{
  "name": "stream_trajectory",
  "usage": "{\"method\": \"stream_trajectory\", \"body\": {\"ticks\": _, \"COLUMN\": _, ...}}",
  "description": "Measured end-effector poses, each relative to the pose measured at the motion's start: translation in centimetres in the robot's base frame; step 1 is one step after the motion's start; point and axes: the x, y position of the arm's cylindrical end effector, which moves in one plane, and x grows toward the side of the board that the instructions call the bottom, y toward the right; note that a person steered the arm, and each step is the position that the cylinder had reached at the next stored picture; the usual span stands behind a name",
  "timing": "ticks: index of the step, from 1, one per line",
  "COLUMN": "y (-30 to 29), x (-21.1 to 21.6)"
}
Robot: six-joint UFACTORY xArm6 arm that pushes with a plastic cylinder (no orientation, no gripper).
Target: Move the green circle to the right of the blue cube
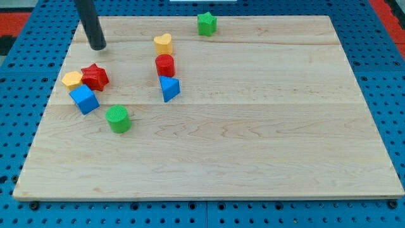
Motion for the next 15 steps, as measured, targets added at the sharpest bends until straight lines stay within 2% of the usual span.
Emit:
{"method": "stream_trajectory", "body": {"ticks": 2, "y": -0.5, "x": 8.0}}
{"method": "stream_trajectory", "body": {"ticks": 3, "y": -3.7, "x": 9.0}}
{"method": "stream_trajectory", "body": {"ticks": 4, "y": -3.6, "x": 11.8}}
{"method": "stream_trajectory", "body": {"ticks": 7, "y": 1.1, "x": 19.3}}
{"method": "stream_trajectory", "body": {"ticks": 9, "y": 9.8, "x": 19.3}}
{"method": "stream_trajectory", "body": {"ticks": 10, "y": 11.3, "x": 20.4}}
{"method": "stream_trajectory", "body": {"ticks": 11, "y": 11.8, "x": 23.8}}
{"method": "stream_trajectory", "body": {"ticks": 12, "y": 15.2, "x": 24.0}}
{"method": "stream_trajectory", "body": {"ticks": 14, "y": 15.1, "x": 20.7}}
{"method": "stream_trajectory", "body": {"ticks": 15, "y": 15.7, "x": 21.4}}
